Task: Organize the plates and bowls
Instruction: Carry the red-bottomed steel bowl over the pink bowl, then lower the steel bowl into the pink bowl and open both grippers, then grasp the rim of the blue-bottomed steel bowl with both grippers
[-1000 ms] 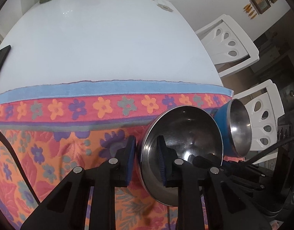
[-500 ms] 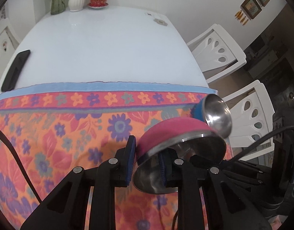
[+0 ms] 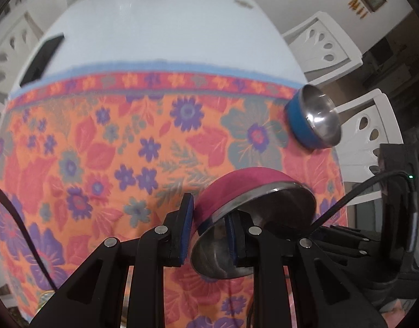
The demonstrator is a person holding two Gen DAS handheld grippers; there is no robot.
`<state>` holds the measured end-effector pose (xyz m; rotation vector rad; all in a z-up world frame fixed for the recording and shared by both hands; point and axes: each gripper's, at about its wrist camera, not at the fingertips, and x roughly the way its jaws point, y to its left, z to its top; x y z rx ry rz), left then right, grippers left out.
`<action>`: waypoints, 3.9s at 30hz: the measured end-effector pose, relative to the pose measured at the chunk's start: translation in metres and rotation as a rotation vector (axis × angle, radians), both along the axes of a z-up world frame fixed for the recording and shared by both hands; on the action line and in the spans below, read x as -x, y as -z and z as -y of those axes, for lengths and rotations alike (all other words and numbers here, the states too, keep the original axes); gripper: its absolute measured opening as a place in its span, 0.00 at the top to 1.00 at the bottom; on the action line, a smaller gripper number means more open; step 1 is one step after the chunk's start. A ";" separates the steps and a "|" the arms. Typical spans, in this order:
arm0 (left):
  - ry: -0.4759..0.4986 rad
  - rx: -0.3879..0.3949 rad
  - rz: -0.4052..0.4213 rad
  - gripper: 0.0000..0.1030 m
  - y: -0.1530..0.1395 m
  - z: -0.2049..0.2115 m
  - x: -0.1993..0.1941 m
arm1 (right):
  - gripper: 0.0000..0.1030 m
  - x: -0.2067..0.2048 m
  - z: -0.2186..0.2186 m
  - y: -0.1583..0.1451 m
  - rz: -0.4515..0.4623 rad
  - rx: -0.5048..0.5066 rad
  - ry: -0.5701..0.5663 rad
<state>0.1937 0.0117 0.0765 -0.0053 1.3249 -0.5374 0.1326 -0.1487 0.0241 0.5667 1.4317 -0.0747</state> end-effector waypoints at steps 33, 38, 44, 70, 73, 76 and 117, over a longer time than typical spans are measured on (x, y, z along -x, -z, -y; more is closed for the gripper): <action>0.010 0.178 0.092 0.81 -0.056 -0.024 0.073 | 0.80 0.065 -0.023 -0.069 0.178 0.163 -0.020; 0.064 0.185 0.080 0.81 -0.069 -0.015 0.113 | 0.80 0.111 -0.021 -0.085 0.154 0.195 0.001; 0.106 0.163 0.023 0.81 -0.060 -0.005 0.162 | 0.80 0.164 -0.013 -0.078 0.082 0.164 0.010; 0.059 0.042 -0.056 0.80 -0.008 0.011 0.213 | 0.79 0.207 0.003 -0.021 -0.071 0.130 -0.064; 0.068 0.039 -0.055 0.80 -0.007 0.010 0.211 | 0.79 0.206 0.001 -0.023 -0.063 0.142 -0.079; 0.064 0.028 -0.049 0.80 -0.008 0.006 0.210 | 0.79 0.206 0.000 -0.023 -0.066 0.141 -0.090; 0.240 0.141 0.146 0.51 -0.091 0.055 0.043 | 0.54 0.117 0.102 -0.132 0.248 0.124 0.304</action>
